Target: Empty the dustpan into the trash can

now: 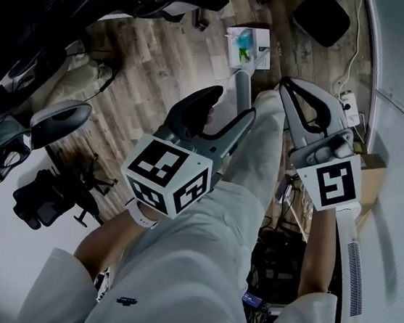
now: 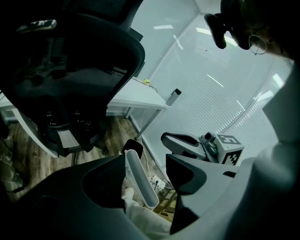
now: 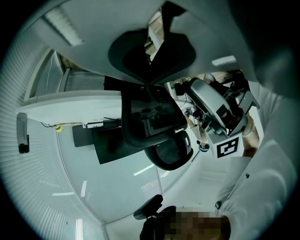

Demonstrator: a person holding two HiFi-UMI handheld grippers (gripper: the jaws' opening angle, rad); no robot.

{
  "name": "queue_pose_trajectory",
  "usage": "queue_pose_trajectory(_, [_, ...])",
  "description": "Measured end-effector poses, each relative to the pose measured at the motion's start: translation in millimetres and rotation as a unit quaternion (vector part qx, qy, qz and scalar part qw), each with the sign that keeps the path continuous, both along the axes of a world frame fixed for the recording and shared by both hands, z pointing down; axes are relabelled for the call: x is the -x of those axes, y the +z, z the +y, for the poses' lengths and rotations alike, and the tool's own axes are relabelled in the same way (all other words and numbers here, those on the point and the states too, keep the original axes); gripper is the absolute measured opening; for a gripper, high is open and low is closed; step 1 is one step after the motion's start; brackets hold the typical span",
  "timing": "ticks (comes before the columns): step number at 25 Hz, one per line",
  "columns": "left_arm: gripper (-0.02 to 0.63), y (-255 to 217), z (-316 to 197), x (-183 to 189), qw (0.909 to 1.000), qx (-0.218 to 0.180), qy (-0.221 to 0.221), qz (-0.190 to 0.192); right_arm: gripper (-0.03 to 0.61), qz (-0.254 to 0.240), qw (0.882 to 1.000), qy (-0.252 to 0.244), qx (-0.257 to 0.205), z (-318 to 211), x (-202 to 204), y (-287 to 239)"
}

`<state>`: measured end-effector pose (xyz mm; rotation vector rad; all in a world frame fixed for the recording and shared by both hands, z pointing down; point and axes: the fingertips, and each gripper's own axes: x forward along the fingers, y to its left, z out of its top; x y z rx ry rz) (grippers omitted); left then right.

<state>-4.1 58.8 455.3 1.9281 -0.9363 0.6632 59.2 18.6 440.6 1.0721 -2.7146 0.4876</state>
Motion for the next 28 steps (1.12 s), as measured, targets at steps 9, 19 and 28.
queue_pose_trajectory(9, [0.258,27.8,-2.1,-2.5,0.9987,0.028,-0.032,-0.026,0.012,-0.013,0.999,-0.044,0.022,-6.3,3.4,29.4])
queue_pose_trajectory(19, [0.256,53.4,-9.7,-5.1,0.9952,0.052,-0.066,-0.052,0.012,0.027,0.993,-0.112,0.017,-8.4,7.5,66.9])
queue_pose_trajectory(28, [0.185,74.2,-9.1,-3.1,0.9908,0.056,-0.095,-0.078,0.043,0.036,0.984,-0.174,0.015,0.5,18.6,92.8])
